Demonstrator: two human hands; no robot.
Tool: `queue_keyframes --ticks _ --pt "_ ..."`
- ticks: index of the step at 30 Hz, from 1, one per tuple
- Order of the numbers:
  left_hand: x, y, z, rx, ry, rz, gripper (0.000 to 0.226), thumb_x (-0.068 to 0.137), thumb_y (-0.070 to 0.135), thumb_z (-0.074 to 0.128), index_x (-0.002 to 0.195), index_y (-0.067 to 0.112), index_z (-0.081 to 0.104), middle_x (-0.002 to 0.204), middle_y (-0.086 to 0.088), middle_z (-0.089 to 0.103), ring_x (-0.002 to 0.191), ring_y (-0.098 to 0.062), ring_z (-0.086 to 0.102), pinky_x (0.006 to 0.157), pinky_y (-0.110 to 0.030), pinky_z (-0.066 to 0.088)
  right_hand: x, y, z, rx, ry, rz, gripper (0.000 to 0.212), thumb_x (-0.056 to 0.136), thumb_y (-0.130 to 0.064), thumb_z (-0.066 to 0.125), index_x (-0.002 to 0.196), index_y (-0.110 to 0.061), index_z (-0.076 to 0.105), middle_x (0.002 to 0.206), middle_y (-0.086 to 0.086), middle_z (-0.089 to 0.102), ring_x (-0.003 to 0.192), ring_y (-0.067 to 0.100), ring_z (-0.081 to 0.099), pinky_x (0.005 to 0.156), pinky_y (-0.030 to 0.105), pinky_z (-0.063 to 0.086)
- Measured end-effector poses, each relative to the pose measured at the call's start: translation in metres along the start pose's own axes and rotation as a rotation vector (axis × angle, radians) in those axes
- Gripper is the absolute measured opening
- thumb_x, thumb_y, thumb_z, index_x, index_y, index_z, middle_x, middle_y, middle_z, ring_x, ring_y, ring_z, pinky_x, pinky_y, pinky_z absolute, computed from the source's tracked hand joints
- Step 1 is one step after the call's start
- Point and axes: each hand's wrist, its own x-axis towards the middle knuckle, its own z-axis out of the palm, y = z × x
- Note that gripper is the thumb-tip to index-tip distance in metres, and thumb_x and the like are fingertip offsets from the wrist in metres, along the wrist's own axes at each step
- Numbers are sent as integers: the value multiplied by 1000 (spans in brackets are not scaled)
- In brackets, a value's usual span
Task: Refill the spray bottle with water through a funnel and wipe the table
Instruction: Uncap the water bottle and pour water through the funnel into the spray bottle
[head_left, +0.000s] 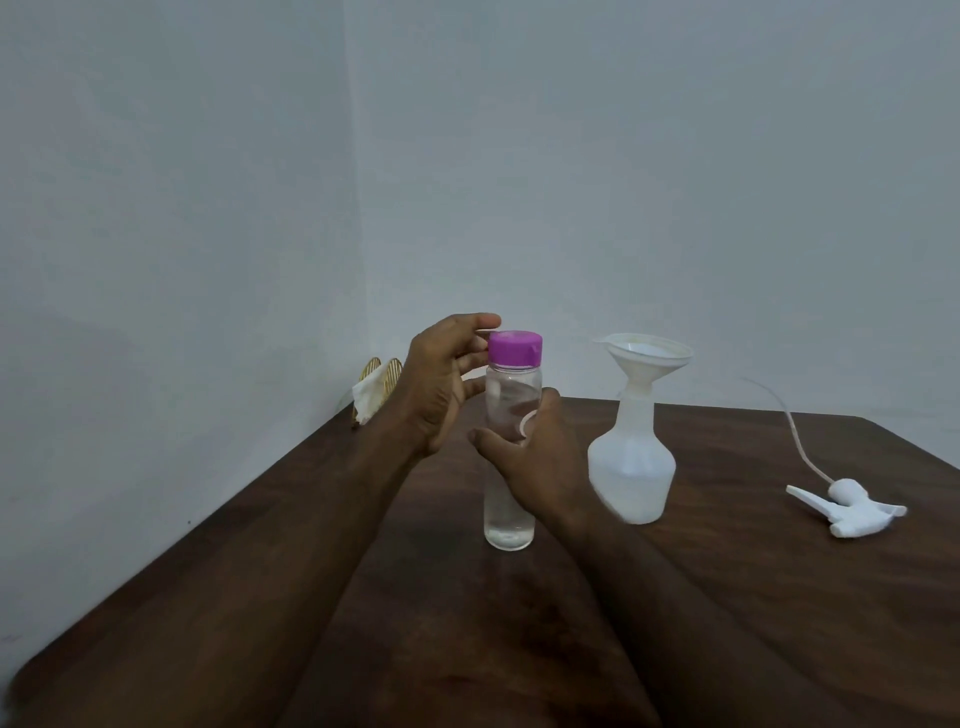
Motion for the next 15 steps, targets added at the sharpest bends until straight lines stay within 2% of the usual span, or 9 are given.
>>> queue_keyframes --ticks 2,7,9,12,13,15 --pt "1 1 -1 45 7 -10 38 79 25 46 108 8 63 109 -18 57 97 -22 60 84 -44 49 0 0 1 -5 -4 6 57 81 -38 78 114 -31 32 103 -11 51 81 0 53 57 5 34" --pt "-1 2 10 51 -53 -43 41 75 29 48 108 14 66 128 -22 56 118 -36 54 101 -57 44 0 1 2 -30 -9 9 57 82 -41 77 113 -34 30 101 -14 49 74 -9 48 49 1 32" --pt "0 1 10 124 25 -2 39 76 34 47 103 18 68 111 -13 64 112 -31 58 99 -55 46 0 0 3 -26 -9 18 59 82 -41 77 114 -34 28 105 -13 48 76 -7 49 53 1 30" --pt "3 0 6 182 189 36 38 72 37 46 97 17 68 84 -2 67 94 -19 64 88 -44 47 -1 1 4 -5 5 15 60 82 -40 77 116 -33 29 110 -11 48 94 6 55 62 6 33" --pt "5 1 4 196 228 42 39 72 38 46 97 16 67 83 -2 68 92 -17 64 86 -42 45 -1 1 4 -7 11 15 60 82 -40 77 116 -33 29 111 -12 48 96 8 54 63 6 33" --pt "6 2 4 214 206 31 42 72 42 47 101 19 65 93 -2 71 96 -17 64 88 -43 45 -1 2 4 -16 20 13 59 81 -41 77 115 -34 29 109 -11 48 93 8 52 61 6 32"
